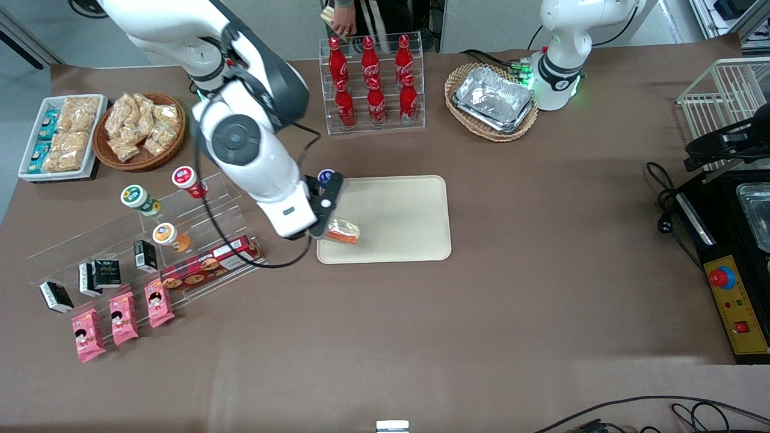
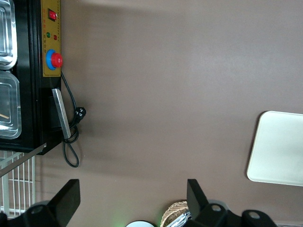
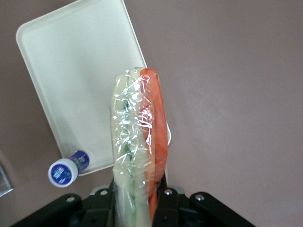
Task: Place sandwich on tray
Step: 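Carry the held sandwich over the cream tray with the right gripper, then lower the sandwich onto the tray and open the right gripper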
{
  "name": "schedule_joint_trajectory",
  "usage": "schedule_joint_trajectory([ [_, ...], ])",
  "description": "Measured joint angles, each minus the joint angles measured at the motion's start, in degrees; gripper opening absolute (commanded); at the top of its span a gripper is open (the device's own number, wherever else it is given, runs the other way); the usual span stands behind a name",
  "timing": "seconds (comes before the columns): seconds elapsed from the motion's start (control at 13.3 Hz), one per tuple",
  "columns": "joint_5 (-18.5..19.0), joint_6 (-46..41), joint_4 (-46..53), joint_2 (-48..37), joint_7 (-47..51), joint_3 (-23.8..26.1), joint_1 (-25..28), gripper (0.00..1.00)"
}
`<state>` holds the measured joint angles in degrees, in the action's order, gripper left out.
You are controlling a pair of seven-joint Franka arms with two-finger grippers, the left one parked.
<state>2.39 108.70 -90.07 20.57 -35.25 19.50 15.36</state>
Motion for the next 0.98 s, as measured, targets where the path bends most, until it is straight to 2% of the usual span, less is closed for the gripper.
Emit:
schedule_joint_trajectory([
  [0.3, 5.4, 3.4, 0.4, 5.2, 0.1, 0.0, 4.1, 0.30],
  [0.75, 7.1, 7.1, 0.6, 9.4, 0.4, 0.0, 7.8, 0.30],
  [0.98, 11.4, 9.1, 0.7, 12.4, 4.5, 0.0, 10.4, 0.30],
])
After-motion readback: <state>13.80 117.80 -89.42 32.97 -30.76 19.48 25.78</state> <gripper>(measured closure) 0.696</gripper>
